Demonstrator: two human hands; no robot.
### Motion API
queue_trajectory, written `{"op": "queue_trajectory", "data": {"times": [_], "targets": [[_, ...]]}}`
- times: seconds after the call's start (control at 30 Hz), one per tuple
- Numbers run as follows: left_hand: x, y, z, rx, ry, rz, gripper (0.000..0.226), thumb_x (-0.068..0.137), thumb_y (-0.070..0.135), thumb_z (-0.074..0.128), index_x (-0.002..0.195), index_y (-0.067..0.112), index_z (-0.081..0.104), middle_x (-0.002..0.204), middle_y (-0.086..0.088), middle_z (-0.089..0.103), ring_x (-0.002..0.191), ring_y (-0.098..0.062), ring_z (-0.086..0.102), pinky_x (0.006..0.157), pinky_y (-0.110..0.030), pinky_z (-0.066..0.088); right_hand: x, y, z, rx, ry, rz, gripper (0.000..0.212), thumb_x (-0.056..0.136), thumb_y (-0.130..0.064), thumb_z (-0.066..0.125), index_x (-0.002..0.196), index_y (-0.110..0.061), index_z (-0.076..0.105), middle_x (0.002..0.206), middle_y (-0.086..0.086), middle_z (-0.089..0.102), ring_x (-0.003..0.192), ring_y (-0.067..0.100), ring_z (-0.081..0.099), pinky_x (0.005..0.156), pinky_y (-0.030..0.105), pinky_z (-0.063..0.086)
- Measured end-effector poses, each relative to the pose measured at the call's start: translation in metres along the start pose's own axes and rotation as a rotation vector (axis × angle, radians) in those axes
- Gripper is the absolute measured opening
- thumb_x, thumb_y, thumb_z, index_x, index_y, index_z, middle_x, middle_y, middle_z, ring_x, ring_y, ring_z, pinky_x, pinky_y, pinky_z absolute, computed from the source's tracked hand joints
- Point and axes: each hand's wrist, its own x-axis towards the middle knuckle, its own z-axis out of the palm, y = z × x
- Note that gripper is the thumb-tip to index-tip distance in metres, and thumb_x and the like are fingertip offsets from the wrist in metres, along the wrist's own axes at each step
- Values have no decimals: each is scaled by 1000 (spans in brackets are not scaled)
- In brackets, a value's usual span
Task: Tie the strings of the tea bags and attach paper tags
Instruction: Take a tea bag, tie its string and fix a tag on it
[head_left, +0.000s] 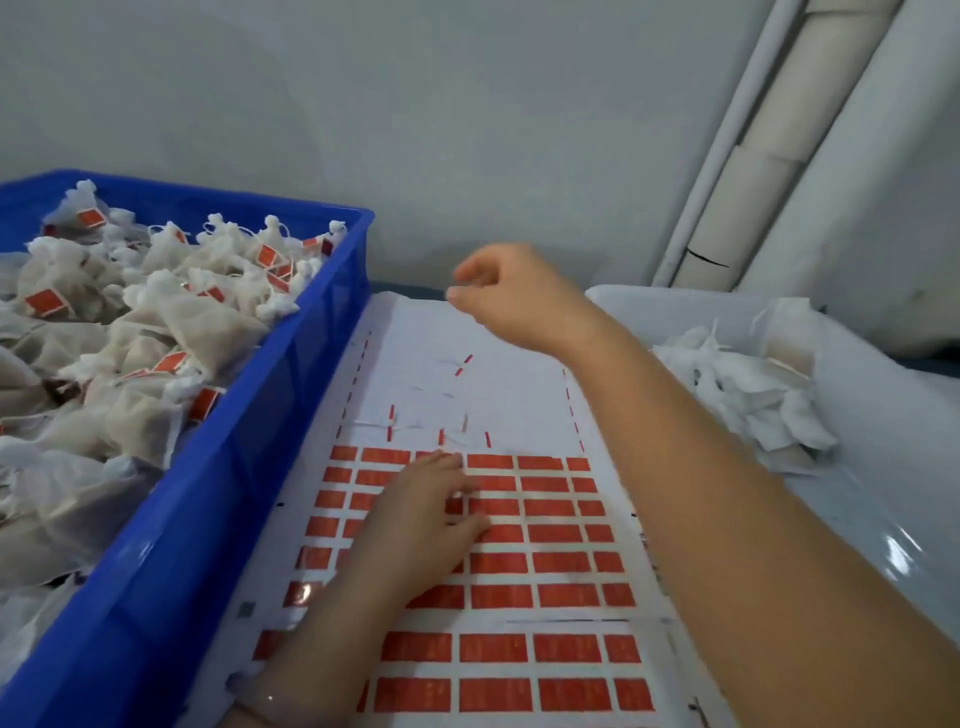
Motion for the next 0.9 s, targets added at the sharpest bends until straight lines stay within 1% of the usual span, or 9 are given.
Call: {"op": "queue_trajectory", "data": {"times": [0.1, 0.23, 0.33, 0.43, 0.5, 0.6, 0.67, 0.77, 0.9], "targets": [[-2, 1, 3, 9, -13, -20, 44, 86, 38, 61, 129, 34, 51, 147, 15, 35, 137, -6, 27, 110, -32, 25, -6, 49, -55, -288, -162, 225, 19, 84, -4, 54, 98, -7, 66, 101, 17, 68, 81, 24, 64, 67, 30, 52], [2, -1, 3, 12, -16, -29, 44, 86, 39, 60, 129, 34, 51, 147, 15, 35, 137, -7, 28, 110, -32, 26, -34, 102, -99, -416, -355, 404, 18, 78, -4, 67, 84, -21, 66, 94, 4, 70, 82, 14, 64, 61, 24, 51], [3, -1, 3, 14, -20, -23, 43, 86, 40, 61, 128, 34, 52, 146, 15, 36, 136, -7, 29, 109, -33, 28, -52, 128, -111, -415, -450, 436, 26, 68, -21, 80, 86, -32, 64, 94, -10, 66, 89, 7, 62, 67, 21, 47], [3, -3, 5, 14, -7, -14, 43, 85, 41, 61, 128, 34, 52, 146, 16, 36, 136, -7, 30, 109, -33, 29, -59, 145, -94, -571, -607, 454, 49, 53, -45, 83, 91, -41, 52, 100, -17, 53, 98, 9, 56, 83, 28, 49], [2, -4, 5, 16, -6, -15, 43, 86, 41, 61, 128, 35, 52, 146, 16, 36, 135, -6, 30, 109, -33, 29, -59, 151, -82, -639, -584, 459, 55, 52, -44, 84, 93, -40, 47, 98, -17, 48, 99, 13, 54, 84, 31, 49], [3, -5, 5, 15, -9, -11, 43, 86, 40, 60, 128, 35, 52, 146, 16, 35, 135, -6, 30, 109, -33, 29, -56, 154, -82, -643, -503, 386, 30, 62, -33, 83, 75, -34, 56, 84, -17, 53, 78, 6, 54, 63, 22, 42], [3, -5, 5, 15, -9, -11, 43, 86, 40, 61, 127, 35, 52, 146, 17, 35, 135, -6, 30, 109, -33, 29, -57, 154, -84, -612, -508, 360, 20, 68, -27, 81, 66, -33, 62, 76, -17, 59, 71, 2, 54, 58, 19, 38], [3, -5, 5, 14, -1, -12, 42, 86, 39, 60, 127, 35, 52, 146, 16, 36, 135, -7, 30, 109, -34, 29, -61, 152, -88, -565, -455, 332, 17, 75, -23, 76, 68, -32, 63, 77, -15, 62, 70, 3, 56, 58, 18, 39], [3, -4, 5, 14, -2, -11, 40, 87, 39, 59, 127, 35, 52, 146, 17, 35, 135, -6, 30, 109, -34, 29, -68, 155, -104, -324, -321, 366, 9, 80, -11, 69, 76, -18, 64, 63, 0, 65, 50, 6, 56, 53, 23, 43]]}}
